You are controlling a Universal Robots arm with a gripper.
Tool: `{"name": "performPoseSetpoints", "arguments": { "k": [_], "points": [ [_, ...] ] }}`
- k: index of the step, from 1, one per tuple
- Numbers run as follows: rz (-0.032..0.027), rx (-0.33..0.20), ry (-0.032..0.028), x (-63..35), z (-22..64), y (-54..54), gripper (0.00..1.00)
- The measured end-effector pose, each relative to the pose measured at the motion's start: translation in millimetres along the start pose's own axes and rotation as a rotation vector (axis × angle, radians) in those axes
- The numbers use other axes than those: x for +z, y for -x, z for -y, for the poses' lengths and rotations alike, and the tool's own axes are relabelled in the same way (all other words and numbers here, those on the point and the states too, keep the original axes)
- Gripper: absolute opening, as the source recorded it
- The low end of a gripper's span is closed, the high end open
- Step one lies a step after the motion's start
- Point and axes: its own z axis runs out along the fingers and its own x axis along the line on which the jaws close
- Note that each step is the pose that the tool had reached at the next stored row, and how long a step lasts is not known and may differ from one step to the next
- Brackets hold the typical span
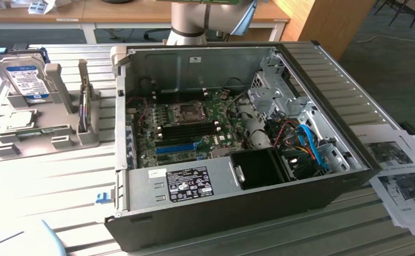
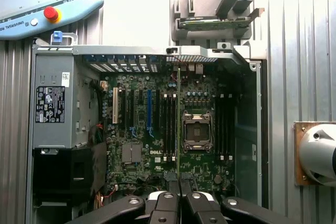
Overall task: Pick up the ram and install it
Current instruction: 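Insert the ram into the slot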
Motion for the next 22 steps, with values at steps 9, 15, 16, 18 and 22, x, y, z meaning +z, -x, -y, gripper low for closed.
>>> {"name": "performPoseSetpoints", "arguments": {
  "k": [9, 15, 16, 18, 22],
  "points": [
    [0.0, 0.0, 0.0, 16.3, 0.9, -0.2, 0.11],
    [0.0, 0.0, 0.0, 27.2, 1.5, -0.3, 0.11],
    [0.0001, 0.0, -0.0001, 29.1, 1.6, -0.3, 0.11],
    [0.0002, 0.0, -0.0001, 32.7, 1.8, -0.3, 0.11],
    [0.0, 0.0, 0.0, 40.0, 2.2, -0.4, 0.11]
  ]
}}
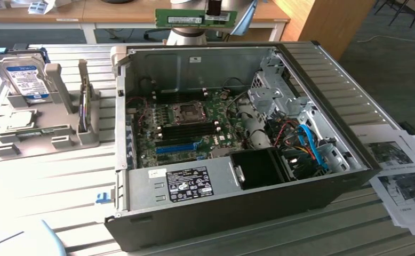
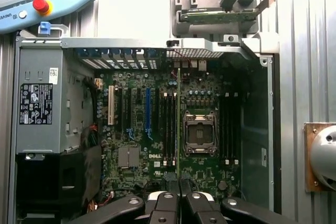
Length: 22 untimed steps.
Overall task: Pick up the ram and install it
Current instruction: 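Insert the ram into the slot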
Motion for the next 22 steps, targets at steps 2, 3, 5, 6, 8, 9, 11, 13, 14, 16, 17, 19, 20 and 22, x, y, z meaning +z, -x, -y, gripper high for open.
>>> {"name": "performPoseSetpoints", "arguments": {
  "k": [2, 3, 5, 6, 8, 9, 11, 13, 14, 16, 17, 19, 20, 22],
  "points": [
    [0.0001, 0.0, 0.0, 3.6, 0.2, 0.0, 0.11],
    [0.0001, 0.0, -0.0001, 5.5, 0.3, 0.0, 0.11],
    [0.0001, 0.0, -0.0001, 9.0, 0.5, -0.1, 0.11],
    [0.0, 0.0, 0.0, 10.8, 0.6, -0.1, 0.11],
    [0.0001, 0.0, -0.0001, 14.6, 0.8, -0.1, 0.11],
    [0.0001, 0.0, -0.0001, 16.4, 0.9, -0.1, 0.11],
    [0.0001, 0.0, -0.0001, 20.0, 1.1, -0.2, 0.11],
    [-0.0001, 0.0, 0.0, 23.5, 1.3, -0.2, 0.11],
    [-0.0001, 0.0, 0.0, 25.3, 1.4, -0.2, 0.11],
    [-0.0001, 0.0, 0.0, 28.9, 1.6, -0.2, 0.11],
    [-0.0001, 0.0, 0.0, 30.9, 1.8, -0.2, 0.11],
    [-0.0001, 0.0, 0.0, 34.5, 1.9, -0.3, 0.11],
    [-0.0001, 0.0, 0.0, 36.2, 2.0, -0.3, 0.11],
    [0.0, 0.0, 0.0, 39.9, 2.2, -0.3, 0.11]
  ]
}}
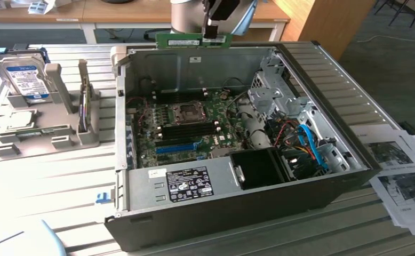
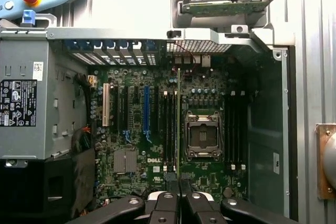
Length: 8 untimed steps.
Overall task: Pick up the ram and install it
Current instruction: 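Insert the ram into the slot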
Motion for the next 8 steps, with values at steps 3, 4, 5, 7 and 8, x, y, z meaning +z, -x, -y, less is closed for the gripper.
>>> {"name": "performPoseSetpoints", "arguments": {
  "k": [3, 4, 5, 7, 8],
  "points": [
    [-0.0001, 0.0, 0.0, 5.5, 0.3, 0.0, 0.11],
    [-0.0001, 0.0, -0.0001, 7.3, 0.4, -0.1, 0.11],
    [-0.0001, 0.0, 0.0, 9.0, 0.5, -0.1, 0.11],
    [0.0, 0.0, 0.0, 12.7, 0.7, -0.1, 0.11],
    [0.0, 0.0, 0.0, 14.5, 0.8, -0.1, 0.11]
  ]
}}
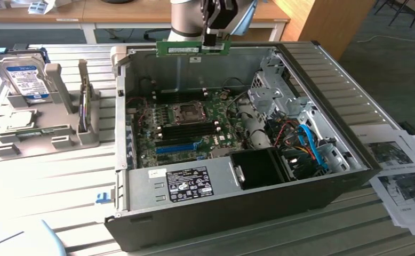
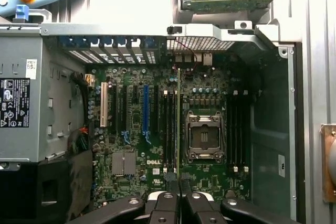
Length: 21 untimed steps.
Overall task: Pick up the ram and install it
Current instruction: 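Insert the ram into the slot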
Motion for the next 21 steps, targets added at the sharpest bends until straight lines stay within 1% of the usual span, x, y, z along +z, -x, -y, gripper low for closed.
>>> {"name": "performPoseSetpoints", "arguments": {
  "k": [21],
  "points": [
    [0.0, 0.0, 0.0, 38.2, 2.0, -0.3, 0.11]
  ]
}}
